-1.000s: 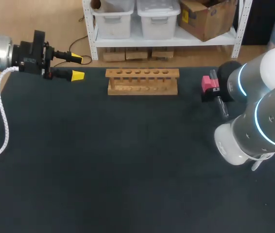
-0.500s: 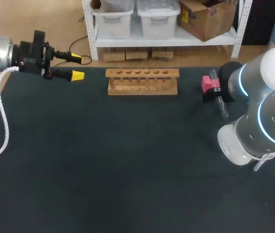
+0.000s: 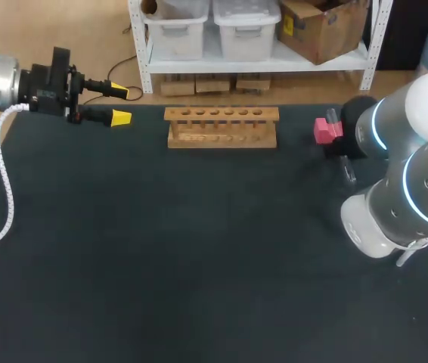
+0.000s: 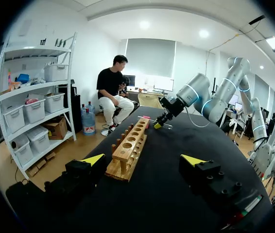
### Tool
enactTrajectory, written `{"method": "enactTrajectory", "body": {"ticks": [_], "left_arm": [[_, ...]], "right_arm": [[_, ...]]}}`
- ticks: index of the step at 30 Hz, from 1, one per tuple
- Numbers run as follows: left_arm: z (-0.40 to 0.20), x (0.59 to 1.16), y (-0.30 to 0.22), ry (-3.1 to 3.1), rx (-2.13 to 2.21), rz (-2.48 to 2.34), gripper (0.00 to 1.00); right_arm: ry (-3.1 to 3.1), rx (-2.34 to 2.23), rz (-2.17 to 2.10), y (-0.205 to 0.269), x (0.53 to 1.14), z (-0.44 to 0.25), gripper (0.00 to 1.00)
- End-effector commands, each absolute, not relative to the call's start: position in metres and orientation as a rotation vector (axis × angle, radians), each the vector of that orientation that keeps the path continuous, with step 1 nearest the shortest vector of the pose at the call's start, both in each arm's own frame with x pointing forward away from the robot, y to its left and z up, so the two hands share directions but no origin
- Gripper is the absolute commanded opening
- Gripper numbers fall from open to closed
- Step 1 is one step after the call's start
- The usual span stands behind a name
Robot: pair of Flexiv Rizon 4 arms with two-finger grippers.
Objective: Grasp the test tube, adjust it, and insert it.
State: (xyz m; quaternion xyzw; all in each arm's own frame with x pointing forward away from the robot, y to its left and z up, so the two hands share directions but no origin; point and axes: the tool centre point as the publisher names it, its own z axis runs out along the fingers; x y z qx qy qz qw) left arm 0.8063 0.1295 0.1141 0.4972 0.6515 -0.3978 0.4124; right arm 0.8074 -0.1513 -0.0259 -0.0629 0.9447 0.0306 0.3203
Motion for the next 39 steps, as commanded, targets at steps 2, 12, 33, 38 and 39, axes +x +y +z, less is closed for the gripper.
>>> {"method": "enactTrajectory", "body": {"ticks": [2,12,33,38,39], "left_arm": [[0.113,0.806,0.13,1.635,1.25,-1.0,1.0],[0.113,0.806,0.13,1.635,1.25,-1.0,1.0],[0.113,0.806,0.13,1.635,1.25,-1.0,1.0],[0.113,0.806,0.13,1.635,1.25,-1.0,1.0],[0.113,0.806,0.13,1.635,1.25,-1.0,1.0]], "right_arm": [[2.488,-0.161,0.077,-0.151,0.808,-0.025,0.44],[2.492,-0.16,0.073,-0.15,0.808,-0.026,0.32],[2.503,-0.112,0.041,-0.153,0.805,-0.023,0.0],[2.5,-0.089,0.025,-0.153,0.804,-0.018,0.0],[2.499,-0.084,0.021,-0.153,0.803,-0.016,0.0]]}}
